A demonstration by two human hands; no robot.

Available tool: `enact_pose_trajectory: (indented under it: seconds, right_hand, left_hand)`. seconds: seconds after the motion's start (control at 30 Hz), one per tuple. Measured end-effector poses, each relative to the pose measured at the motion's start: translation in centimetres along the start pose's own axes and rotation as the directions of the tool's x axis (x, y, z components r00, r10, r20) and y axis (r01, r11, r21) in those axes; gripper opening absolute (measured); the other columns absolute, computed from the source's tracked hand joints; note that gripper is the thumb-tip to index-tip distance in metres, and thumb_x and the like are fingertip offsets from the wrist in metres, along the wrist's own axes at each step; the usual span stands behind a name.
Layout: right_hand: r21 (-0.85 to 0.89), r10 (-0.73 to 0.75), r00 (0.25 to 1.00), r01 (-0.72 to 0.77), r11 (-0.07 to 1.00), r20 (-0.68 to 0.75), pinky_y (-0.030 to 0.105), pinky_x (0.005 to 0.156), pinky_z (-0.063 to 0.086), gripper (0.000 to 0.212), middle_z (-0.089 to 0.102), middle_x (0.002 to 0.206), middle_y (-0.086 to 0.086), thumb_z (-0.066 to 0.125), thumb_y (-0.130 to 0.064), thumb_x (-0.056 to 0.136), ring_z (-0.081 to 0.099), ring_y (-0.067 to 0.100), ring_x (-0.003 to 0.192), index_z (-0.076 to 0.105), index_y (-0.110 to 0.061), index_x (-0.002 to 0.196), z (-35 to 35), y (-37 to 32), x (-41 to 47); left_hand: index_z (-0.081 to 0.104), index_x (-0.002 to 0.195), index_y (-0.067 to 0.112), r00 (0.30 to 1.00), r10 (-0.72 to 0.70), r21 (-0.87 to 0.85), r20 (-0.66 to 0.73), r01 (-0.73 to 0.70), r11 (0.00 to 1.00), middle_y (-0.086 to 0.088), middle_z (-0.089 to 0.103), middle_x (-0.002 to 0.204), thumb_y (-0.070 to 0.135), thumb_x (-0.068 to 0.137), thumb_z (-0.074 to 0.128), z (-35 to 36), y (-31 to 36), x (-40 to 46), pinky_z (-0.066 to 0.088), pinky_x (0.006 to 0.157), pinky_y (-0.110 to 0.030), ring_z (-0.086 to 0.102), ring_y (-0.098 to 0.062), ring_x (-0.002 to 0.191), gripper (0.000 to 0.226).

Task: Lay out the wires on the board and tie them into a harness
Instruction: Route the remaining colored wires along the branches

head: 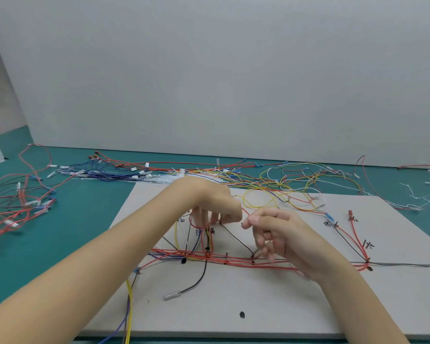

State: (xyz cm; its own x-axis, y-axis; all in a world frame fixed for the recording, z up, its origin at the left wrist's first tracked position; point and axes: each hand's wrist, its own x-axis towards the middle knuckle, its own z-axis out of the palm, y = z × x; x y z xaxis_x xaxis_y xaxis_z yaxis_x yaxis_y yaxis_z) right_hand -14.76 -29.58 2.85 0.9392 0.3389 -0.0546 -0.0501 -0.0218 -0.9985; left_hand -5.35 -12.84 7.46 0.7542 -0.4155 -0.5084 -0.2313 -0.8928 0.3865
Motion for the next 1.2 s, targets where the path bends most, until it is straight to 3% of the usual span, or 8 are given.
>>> enact_pose_trajectory:
  seconds: [0.17,0.3,0.43,0.57,0.7,0.87,0.97,1.2]
  right_hand:
    - [0.133,-0.146,0.982,0.161,0.978,-0.122,0.032,0.076,0.051,0.014,0.069,0.105,0.007,0.055,-0.007,0.058,0.061,0.020,0.103,0.066,-0.009,0.050,-0.6,-0.9,0.5]
    - [0.565,-0.300,0.954,0.259,0.784,-0.021,0.044,0.103,0.046,0.016,0.058,0.133,0.019,0.058,-0.011,0.068,0.049,0.030,0.131,0.057,-0.017,0.053,-1.3,-1.4,-0.2]
    - [0.712,-0.289,0.957,0.209,0.670,-0.009,0.050,0.102,0.045,0.012,0.072,0.095,0.013,0.062,-0.014,0.072,0.063,0.033,0.112,0.059,-0.013,0.060,-1.8,-1.0,-0.6]
    - [0.669,-0.112,0.994,0.079,0.739,0.006,0.041,0.075,0.058,0.026,0.061,0.064,0.009,0.078,-0.016,0.065,0.065,0.023,0.059,0.054,-0.012,0.071,-1.8,-1.2,-0.6]
    - [0.431,0.109,0.993,-0.113,0.895,0.033,0.034,0.054,0.057,0.021,0.055,0.059,0.012,0.062,-0.018,0.079,0.053,0.018,0.040,0.049,-0.011,0.064,-1.4,-1.1,-0.7]
    - [0.156,0.211,0.970,-0.228,0.961,0.118,0.029,0.051,0.054,0.020,0.062,0.066,0.018,0.063,-0.017,0.083,0.057,0.018,0.040,0.055,-0.010,0.066,-1.7,-1.4,-1.6]
    - [0.023,0.244,0.947,-0.255,0.967,0.211,0.028,0.055,0.054,0.022,0.066,0.072,0.021,0.061,-0.024,0.085,0.064,0.022,0.049,0.058,-0.015,0.066,-2.1,-1.6,-2.1]
    - [-0.106,0.332,0.902,-0.314,0.943,0.278,0.025,0.055,0.054,0.023,0.067,0.076,0.022,0.056,-0.026,0.090,0.068,0.023,0.056,0.054,-0.014,0.071,-1.8,-1.3,-2.4]
  left_hand:
    - [0.066,0.076,0.013,0.991,-0.016,0.065,0.132,0.008,0.998,0.000,0.064,0.088,0.025,0.061,0.060,-1.0,-0.3,-0.6,0.053,0.061,-0.025,0.064,-0.021,0.073,0.020]
    - [0.071,0.102,0.012,0.990,-0.035,0.117,0.133,0.019,0.993,0.006,0.067,0.106,0.029,0.061,0.061,-1.0,-0.4,-0.8,0.051,0.070,-0.025,0.065,-0.016,0.087,0.046]
    - [0.064,0.124,0.021,0.992,-0.017,0.157,0.127,-0.004,0.988,0.011,0.065,0.097,0.022,0.078,0.070,-1.0,-0.9,-0.7,0.053,0.083,-0.029,0.063,-0.015,0.102,0.047]
    - [0.055,0.134,0.030,0.990,-0.003,0.230,0.142,-0.030,0.973,0.004,0.062,0.120,0.000,0.082,0.066,-1.1,-1.3,-0.5,0.052,0.082,-0.028,0.059,-0.017,0.109,0.061]
    - [0.059,0.131,0.025,0.997,0.030,0.196,0.064,-0.042,0.980,-0.001,0.064,0.121,-0.007,0.091,0.043,-0.7,-1.3,-0.3,0.052,0.085,-0.031,0.059,-0.018,0.101,0.053]
    - [0.068,0.114,0.014,0.998,0.042,0.101,-0.044,-0.038,0.994,-0.002,0.068,0.103,0.026,0.096,0.051,0.1,-1.3,0.2,0.050,0.078,-0.032,0.062,-0.018,0.080,0.028]
    - [0.073,0.102,0.023,0.980,0.125,0.151,-0.158,-0.101,0.983,0.004,0.071,0.099,0.038,0.089,0.063,0.9,-2.3,0.6,0.052,0.085,-0.033,0.065,-0.015,0.087,0.022]
    - [0.071,0.099,0.019,0.930,0.200,0.066,-0.308,-0.189,0.980,0.009,0.065,0.084,0.036,0.070,0.085,2.4,-3.4,1.3,0.049,0.067,-0.025,0.063,-0.013,0.080,0.036]
